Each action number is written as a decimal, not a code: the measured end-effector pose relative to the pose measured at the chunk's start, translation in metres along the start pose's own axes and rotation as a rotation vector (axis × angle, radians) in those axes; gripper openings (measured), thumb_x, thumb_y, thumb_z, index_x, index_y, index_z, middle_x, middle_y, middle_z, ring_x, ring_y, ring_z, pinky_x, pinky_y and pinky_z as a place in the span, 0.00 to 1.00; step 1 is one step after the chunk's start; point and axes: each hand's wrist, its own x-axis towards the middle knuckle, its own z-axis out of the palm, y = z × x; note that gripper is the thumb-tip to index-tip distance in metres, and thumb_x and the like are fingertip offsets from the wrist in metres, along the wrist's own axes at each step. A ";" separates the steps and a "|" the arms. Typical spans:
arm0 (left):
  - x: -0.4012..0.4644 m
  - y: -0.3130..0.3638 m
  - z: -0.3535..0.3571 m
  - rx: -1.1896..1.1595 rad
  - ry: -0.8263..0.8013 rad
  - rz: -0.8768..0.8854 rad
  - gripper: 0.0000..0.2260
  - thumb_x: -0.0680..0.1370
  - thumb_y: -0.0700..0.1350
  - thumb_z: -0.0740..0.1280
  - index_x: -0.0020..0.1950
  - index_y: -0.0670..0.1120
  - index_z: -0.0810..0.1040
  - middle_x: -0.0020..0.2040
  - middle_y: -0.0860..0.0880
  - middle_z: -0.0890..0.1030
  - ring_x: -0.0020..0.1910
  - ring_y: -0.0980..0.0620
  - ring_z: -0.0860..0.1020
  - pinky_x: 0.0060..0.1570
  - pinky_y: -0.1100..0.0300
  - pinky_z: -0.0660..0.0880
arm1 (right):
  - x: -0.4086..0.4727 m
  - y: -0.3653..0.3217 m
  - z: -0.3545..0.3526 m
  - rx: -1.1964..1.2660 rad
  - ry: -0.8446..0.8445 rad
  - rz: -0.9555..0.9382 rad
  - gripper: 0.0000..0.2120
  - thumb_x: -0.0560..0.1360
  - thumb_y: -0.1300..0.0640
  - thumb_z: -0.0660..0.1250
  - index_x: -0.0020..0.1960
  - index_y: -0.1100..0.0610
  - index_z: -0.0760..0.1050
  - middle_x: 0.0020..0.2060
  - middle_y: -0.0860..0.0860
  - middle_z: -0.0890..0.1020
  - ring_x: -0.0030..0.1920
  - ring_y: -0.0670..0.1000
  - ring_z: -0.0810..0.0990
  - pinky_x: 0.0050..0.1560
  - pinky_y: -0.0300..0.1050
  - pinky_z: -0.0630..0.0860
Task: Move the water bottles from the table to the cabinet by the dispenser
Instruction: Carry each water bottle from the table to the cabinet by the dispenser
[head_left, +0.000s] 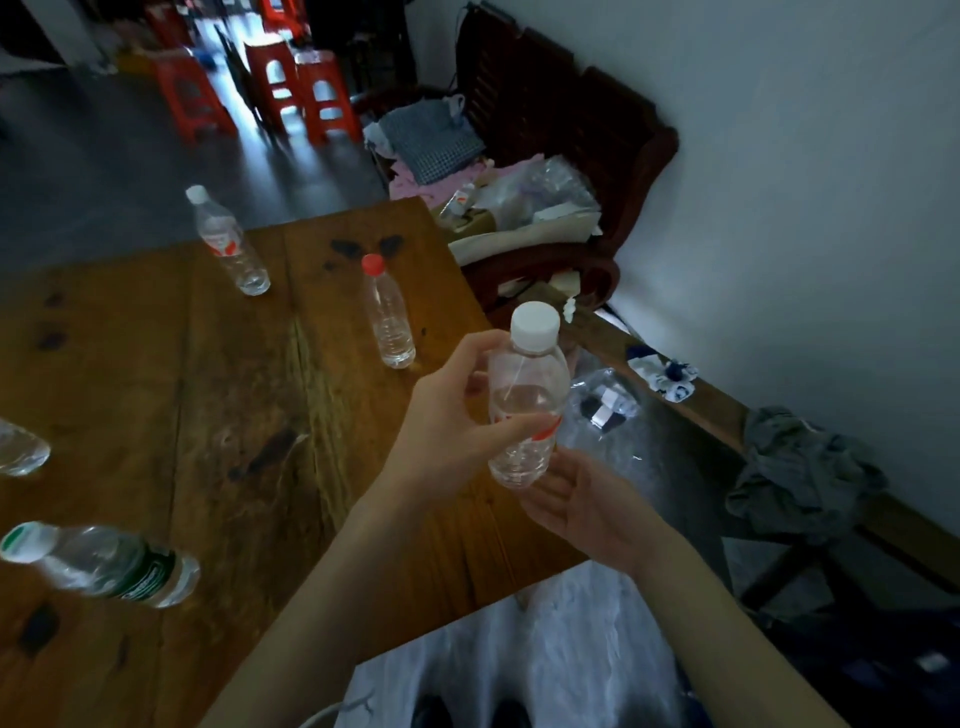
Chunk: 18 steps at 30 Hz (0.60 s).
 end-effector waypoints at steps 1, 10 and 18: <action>0.001 0.003 -0.001 0.005 -0.001 0.013 0.29 0.69 0.54 0.79 0.65 0.64 0.69 0.60 0.61 0.80 0.59 0.61 0.80 0.55 0.63 0.79 | -0.002 0.000 0.000 0.002 -0.003 -0.003 0.19 0.82 0.52 0.58 0.68 0.62 0.74 0.61 0.60 0.82 0.62 0.58 0.81 0.63 0.52 0.76; -0.047 -0.004 -0.079 0.083 0.240 -0.044 0.30 0.69 0.55 0.79 0.68 0.58 0.71 0.61 0.60 0.81 0.57 0.61 0.80 0.56 0.60 0.80 | 0.030 0.014 0.074 -0.176 -0.143 0.160 0.20 0.82 0.49 0.59 0.67 0.60 0.75 0.60 0.58 0.82 0.61 0.57 0.82 0.58 0.51 0.77; -0.168 -0.018 -0.212 0.217 0.632 -0.190 0.31 0.68 0.55 0.80 0.68 0.57 0.73 0.59 0.61 0.81 0.56 0.62 0.81 0.54 0.68 0.78 | 0.056 0.096 0.237 -0.430 -0.418 0.355 0.19 0.83 0.49 0.58 0.67 0.60 0.75 0.60 0.58 0.83 0.60 0.57 0.82 0.61 0.51 0.77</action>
